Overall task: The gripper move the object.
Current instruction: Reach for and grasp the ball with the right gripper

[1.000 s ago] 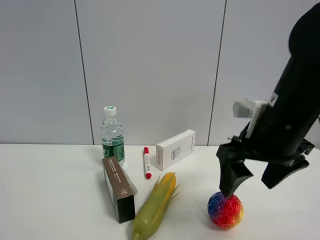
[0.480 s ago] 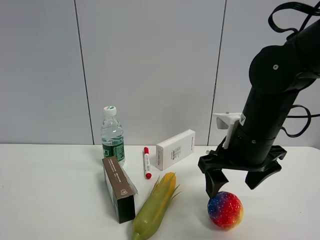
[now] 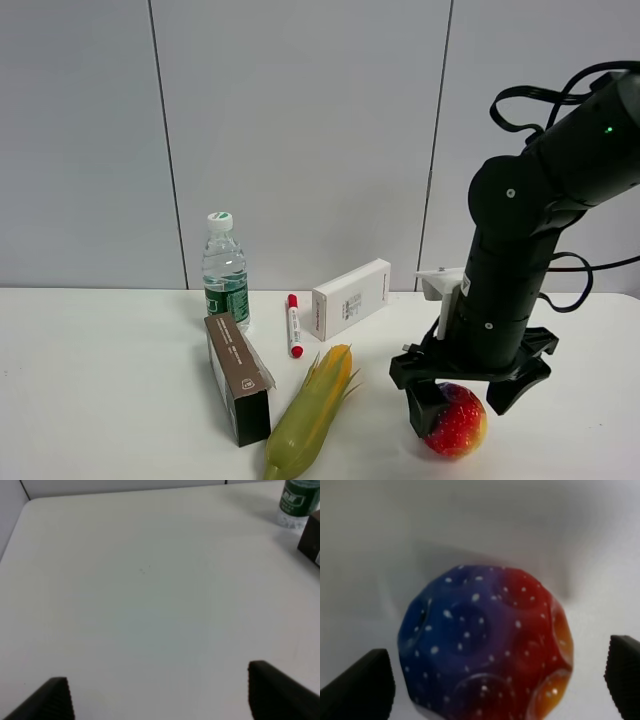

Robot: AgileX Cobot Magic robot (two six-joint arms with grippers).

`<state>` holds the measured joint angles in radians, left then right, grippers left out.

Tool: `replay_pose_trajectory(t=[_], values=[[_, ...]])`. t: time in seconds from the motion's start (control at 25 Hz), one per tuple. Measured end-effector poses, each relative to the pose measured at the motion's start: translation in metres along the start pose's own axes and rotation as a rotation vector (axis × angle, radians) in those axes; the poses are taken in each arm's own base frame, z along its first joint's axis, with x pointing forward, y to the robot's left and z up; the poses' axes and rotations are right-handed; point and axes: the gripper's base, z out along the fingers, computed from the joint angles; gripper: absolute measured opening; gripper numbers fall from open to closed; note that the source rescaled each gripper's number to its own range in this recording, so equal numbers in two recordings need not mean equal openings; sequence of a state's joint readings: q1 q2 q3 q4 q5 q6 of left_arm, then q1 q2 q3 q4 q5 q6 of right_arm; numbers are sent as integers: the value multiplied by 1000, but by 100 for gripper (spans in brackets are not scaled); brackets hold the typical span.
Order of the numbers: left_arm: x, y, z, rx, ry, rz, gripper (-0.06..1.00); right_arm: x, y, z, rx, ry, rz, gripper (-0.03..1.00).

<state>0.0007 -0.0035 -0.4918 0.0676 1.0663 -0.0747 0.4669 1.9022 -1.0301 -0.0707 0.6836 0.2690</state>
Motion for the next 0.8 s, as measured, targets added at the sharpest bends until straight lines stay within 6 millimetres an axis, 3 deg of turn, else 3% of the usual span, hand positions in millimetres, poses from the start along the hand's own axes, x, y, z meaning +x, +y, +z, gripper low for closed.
replay_pose_trajectory(t=[0.36,0.44,0.56,0.64,0.8], values=[[0,0,0,0,0,0,100,-3,1,9,-6,-21,-6,97],[0,0,0,0,0,0,100,-3,1,9,-6,-21,-7,81],[0,0,0,0,0,0,100,-3,1,9,-6,-22,-23,29],[0,0,0,0,0,0,100,-3,1,9,-6,-23,-23,1],[0,0,0,0,0,0,100,-3,1,9,-5,-22,-23,0]])
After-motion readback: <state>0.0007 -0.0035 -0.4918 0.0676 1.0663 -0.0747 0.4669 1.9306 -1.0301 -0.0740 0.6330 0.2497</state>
